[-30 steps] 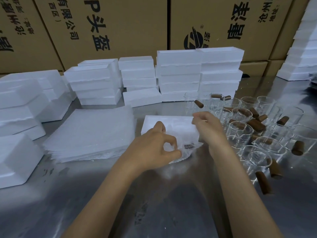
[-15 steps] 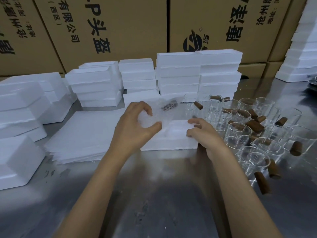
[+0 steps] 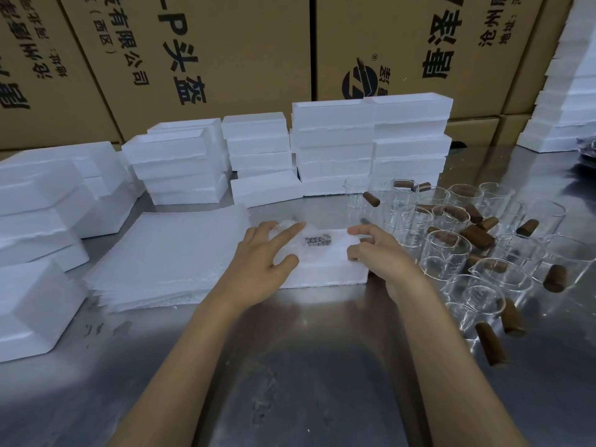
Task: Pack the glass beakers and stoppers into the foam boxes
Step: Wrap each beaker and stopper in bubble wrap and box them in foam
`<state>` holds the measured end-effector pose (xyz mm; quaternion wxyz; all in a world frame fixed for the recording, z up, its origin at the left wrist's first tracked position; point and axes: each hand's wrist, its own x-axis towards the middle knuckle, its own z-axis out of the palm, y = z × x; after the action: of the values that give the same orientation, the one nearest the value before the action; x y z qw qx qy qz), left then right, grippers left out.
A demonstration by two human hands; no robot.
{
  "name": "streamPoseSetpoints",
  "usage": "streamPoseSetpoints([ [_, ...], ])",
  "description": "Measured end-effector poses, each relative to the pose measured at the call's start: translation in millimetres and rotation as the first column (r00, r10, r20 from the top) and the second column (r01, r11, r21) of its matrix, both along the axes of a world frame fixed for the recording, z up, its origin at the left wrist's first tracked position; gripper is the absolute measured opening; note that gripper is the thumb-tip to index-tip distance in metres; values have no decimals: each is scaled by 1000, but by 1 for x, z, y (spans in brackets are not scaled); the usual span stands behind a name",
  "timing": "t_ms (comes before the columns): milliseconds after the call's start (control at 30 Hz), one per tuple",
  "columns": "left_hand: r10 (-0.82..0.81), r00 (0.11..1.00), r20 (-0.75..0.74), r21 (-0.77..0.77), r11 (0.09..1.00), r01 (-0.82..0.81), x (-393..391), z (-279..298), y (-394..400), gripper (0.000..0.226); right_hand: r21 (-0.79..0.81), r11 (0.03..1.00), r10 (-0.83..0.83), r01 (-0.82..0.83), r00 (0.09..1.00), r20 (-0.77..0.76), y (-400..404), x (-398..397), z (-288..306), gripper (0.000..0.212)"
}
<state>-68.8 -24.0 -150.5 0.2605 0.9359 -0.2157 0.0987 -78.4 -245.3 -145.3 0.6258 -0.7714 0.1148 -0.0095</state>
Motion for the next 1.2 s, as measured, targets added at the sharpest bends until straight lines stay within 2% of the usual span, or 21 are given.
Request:
streamPoseSetpoints([
  [133,-16,998,-64,6,1000,16,2,0,0,52,9,1000,-10,10,1000,8,0,2,-2,41],
  [367,18,998,-66,26,1000,-16,1,-1,-1,52,3,1000,-12,12,1000,22,2,5,-5,43],
  [500,25,999,-34,56,998,-23,-2,-1,-4,53,36,998,-42,42,999,20,3,5,-6,43],
  [633,53,998,21,76,996,-54,-9,3,-9,52,136,984,-124,113,989,79,6,7,-5,34],
  [700,92,990,108,7,996,-94,-12,7,-14,51,195,970,-169,147,980,105,6,10,-6,22],
  [767,145,975,166,-190,975,-113,-7,15,-16,49,207,965,-187,160,975,120,9,13,-9,12],
  [833,191,971,144,-332,934,-134,16,29,-13,49,175,972,-186,158,970,159,11,17,-14,13],
  [867,218,970,109,-342,924,-169,36,37,-10,50,154,976,-181,154,967,181,13,20,-16,13],
  [933,295,955,-6,-247,925,-287,83,52,0,53,123,982,-169,145,960,223,16,26,-20,12],
  [1000,385,915,-121,-44,919,-392,130,61,12,61,96,984,-171,151,955,244,18,32,-23,12],
  [1100,423,871,-251,176,904,-389,182,57,31,78,101,979,-197,177,949,246,18,37,-30,14],
  [1200,417,864,-283,216,905,-366,215,50,41,88,124,976,-203,177,949,243,16,38,-33,17],
])
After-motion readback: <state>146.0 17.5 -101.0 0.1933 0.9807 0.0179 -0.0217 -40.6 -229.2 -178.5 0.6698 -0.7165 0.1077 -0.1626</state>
